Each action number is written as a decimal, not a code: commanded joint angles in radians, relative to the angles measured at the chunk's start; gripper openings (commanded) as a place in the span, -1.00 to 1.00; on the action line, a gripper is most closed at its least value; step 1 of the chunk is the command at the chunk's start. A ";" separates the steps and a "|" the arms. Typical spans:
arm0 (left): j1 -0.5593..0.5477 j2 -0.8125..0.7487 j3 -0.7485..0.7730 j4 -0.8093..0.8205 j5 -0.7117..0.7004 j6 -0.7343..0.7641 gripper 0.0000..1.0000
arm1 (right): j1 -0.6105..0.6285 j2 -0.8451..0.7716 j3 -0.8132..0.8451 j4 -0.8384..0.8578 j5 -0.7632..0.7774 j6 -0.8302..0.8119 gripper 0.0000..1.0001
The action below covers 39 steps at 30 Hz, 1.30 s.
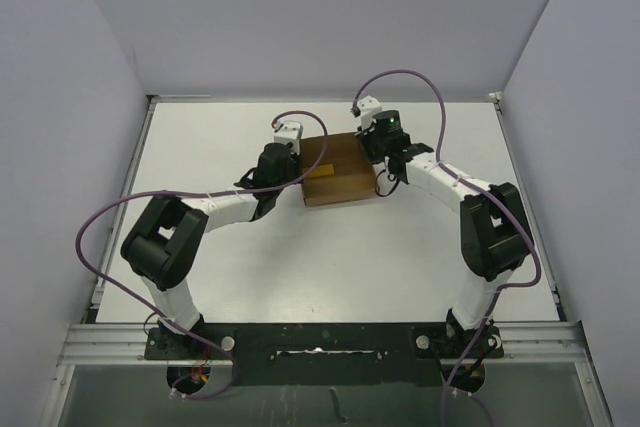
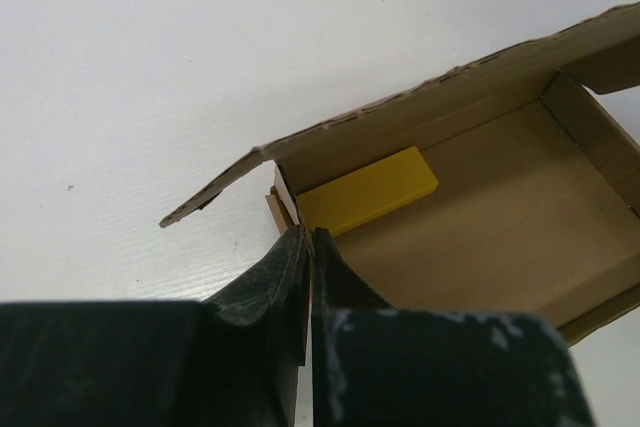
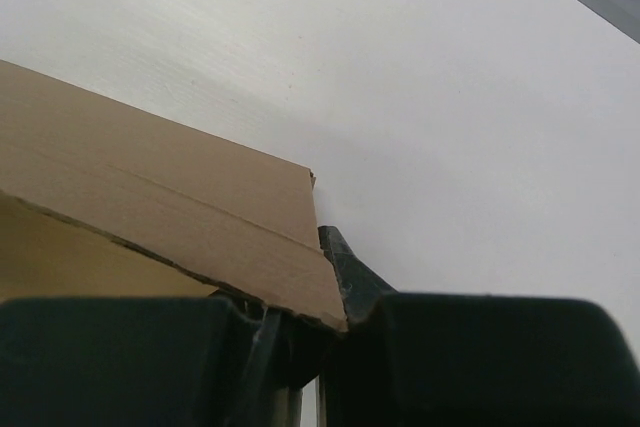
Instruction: Fold the paper box
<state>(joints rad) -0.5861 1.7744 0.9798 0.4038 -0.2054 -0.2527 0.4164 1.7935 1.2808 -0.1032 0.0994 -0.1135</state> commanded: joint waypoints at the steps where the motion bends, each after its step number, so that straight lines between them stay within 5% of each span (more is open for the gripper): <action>1: -0.015 0.014 0.033 0.061 0.085 -0.005 -1.00 | 0.056 0.005 0.029 0.009 -0.008 0.049 -1.00; 18: -0.032 -0.095 -0.039 0.005 0.134 -0.002 -1.00 | 0.079 -0.041 0.000 -0.101 -0.061 -0.020 -0.99; 34: -0.055 -0.230 -0.120 -0.053 0.114 -0.016 -1.00 | 0.107 -0.125 -0.096 -0.023 -0.003 -0.134 -0.96; 39: -0.041 -0.359 -0.214 -0.105 0.134 -0.055 -0.60 | 0.087 -0.137 -0.110 -0.012 -0.030 -0.174 -0.96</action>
<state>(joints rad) -0.6395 1.5681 0.8204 0.3233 -0.0925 -0.2703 0.5224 1.7172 1.1812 -0.1593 0.0753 -0.2356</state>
